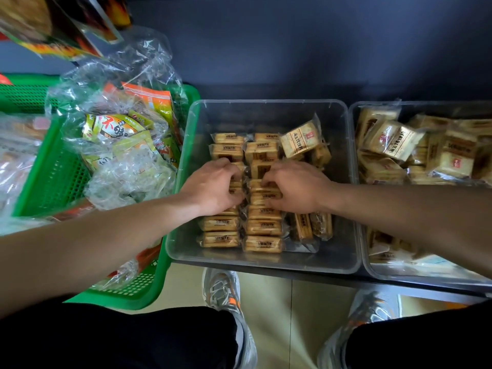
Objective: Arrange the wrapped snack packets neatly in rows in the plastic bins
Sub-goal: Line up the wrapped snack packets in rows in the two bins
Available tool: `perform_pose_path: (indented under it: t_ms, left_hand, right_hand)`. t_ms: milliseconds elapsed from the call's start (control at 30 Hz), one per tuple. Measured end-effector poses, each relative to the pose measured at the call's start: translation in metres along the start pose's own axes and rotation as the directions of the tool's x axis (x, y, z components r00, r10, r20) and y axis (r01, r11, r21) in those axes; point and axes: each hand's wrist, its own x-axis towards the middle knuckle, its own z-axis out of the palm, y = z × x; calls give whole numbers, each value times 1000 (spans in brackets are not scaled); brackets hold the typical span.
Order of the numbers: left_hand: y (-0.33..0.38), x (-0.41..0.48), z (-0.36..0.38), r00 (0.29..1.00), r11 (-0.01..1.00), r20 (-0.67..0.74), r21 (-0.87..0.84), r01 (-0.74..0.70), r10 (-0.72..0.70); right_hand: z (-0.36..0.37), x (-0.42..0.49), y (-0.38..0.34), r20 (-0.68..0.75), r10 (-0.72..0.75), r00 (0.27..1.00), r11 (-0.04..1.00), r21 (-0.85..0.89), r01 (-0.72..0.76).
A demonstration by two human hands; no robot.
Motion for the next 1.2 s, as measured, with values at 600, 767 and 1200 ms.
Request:
perform_pose_path:
  t_ms: [600, 767, 1200]
  left_hand:
    - [5, 12, 0, 992, 971, -51, -218, 99, -113]
    - [4, 9, -2, 990, 984, -60, -136, 115, -124]
    - [2, 14, -2, 991, 951, -36, -289, 111, -127]
  right_hand:
    - [-4, 6, 19, -140, 7, 990, 1000, 6, -6]
    - [3, 8, 18, -85, 54, 995, 990, 136, -42]
    - [-6, 16, 22, -2, 20, 1000, 926, 377, -18]
